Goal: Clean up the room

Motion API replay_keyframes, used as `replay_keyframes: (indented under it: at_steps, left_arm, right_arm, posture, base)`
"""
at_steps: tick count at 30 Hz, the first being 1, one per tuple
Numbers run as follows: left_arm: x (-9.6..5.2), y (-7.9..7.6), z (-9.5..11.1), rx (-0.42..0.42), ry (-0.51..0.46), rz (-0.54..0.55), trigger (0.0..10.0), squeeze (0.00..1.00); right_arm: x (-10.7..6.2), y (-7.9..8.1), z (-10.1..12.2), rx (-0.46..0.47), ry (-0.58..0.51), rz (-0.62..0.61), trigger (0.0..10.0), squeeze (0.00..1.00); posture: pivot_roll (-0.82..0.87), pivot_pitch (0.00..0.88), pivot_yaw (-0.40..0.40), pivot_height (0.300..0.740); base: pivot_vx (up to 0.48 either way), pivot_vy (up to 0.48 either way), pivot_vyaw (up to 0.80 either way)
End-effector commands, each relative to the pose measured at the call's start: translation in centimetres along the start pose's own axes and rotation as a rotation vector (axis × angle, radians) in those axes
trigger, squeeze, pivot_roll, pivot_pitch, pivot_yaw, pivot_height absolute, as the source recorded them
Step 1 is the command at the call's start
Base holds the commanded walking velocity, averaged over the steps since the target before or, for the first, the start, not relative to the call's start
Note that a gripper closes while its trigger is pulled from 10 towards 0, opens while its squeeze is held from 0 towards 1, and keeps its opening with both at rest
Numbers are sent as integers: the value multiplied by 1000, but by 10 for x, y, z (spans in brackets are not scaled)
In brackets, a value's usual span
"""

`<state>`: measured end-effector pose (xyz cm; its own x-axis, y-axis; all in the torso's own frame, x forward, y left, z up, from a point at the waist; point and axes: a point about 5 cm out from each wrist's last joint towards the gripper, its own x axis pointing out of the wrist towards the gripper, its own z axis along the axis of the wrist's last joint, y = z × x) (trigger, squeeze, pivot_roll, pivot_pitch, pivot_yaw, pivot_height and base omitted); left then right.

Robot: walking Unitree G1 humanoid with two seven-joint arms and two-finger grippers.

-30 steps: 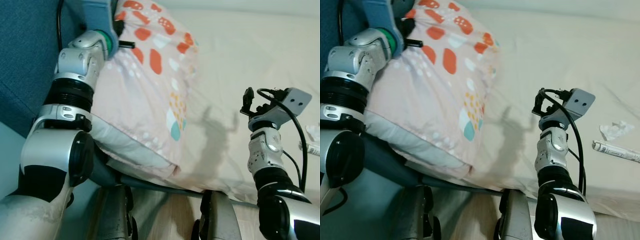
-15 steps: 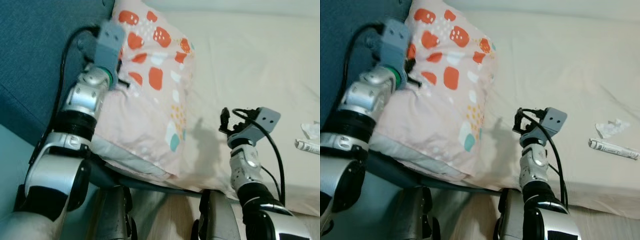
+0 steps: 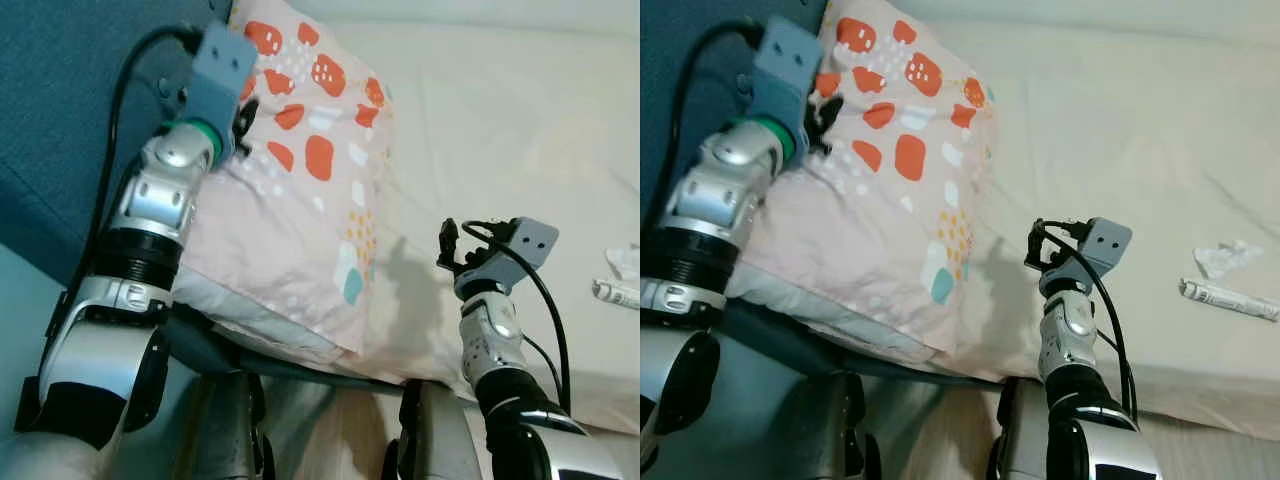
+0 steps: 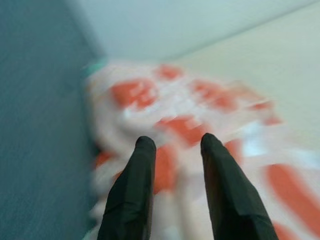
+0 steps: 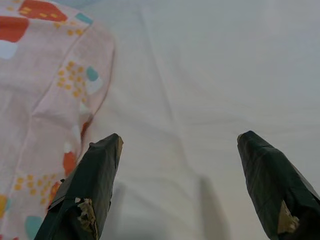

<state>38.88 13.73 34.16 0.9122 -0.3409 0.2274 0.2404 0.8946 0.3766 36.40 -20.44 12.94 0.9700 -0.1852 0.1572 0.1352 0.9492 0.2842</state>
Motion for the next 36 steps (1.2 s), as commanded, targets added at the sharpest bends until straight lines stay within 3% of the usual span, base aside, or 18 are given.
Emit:
replay_keyframes:
  at_steps: [1,4,5,7,8,9,10,11,14,17,19,20,27,36]
  left_arm:
    - [-25,-6,-3,5,42,-253,10000,0]
    - [-36,-8,-5,5,63,-335,10000,0]
    - [-48,-10,-7,11,73,-393,10000,0]
    - [-63,-14,-12,-17,51,-426,10000,0]
    - [-63,-14,-12,-17,51,-426,10000,0]
    - [-66,-19,-9,-73,-14,-386,10000,0]
    - [-66,-19,-9,-73,-14,-386,10000,0]
    - [-67,-27,-10,-178,-53,-303,10000,0]
    - [-76,-54,-26,-302,-71,-155,10000,0]
    - [-83,-68,-36,-250,-55,-112,10000,0]
    - [-88,-72,-36,-169,-75,-77,10000,0]
    - [-89,-72,-34,-85,-106,-61,10000,0]
    - [-89,-68,-43,-205,-38,-12,10000,0]
    - [-104,-64,-65,-242,68,62,10000,0]
  right_arm:
    - [-6,-4,-7,-3,21,-5,10000,0]
    - [-6,-5,-7,-3,22,-5,10000,0]
    - [-7,-7,-8,-5,26,-6,10000,0]
    - [-11,-9,-11,-2,35,-2,10000,0]
    - [-11,-9,-11,-2,35,-2,10000,0]
    - [-12,-8,-12,17,33,11,10000,0]
    - [-12,-8,-12,17,33,11,10000,0]
    - [-15,-1,-9,51,1,48,10000,0]
    - [-28,25,8,56,-114,152,10000,0]
    - [-40,35,18,-11,-178,194,10000,0]
    - [-48,38,28,-61,-262,221,10000,0]
    - [-51,37,33,-81,-289,199,10000,0]
    - [-53,36,40,-107,-312,194,10000,0]
    - [-53,40,43,-119,-285,196,10000,0]
  posture:
    - [189,167,89,582]
    - [189,167,89,582]
    - [194,166,88,582]
    - [198,164,76,582]
    - [198,164,76,582]
    - [199,158,67,582]
    - [199,158,67,582]
    - [197,153,63,582]
    - [170,135,52,582]
    - [149,122,55,582]
    - [133,106,54,582]
    - [129,99,54,591]
    - [112,82,57,614]
    - [96,66,70,646]
  base:
    - [0,0,0]
    - [0,0,0]
    - [0,0,0]
    - [0,0,0]
    - [0,0,0]
    - [0,0,0]
    - [0,0,0]
    - [0,0,0]
    - [0,0,0]
    - [0,0,0]
    - [0,0,-488]
    - [0,0,0]
    - [0,0,0]
    - [0,0,0]
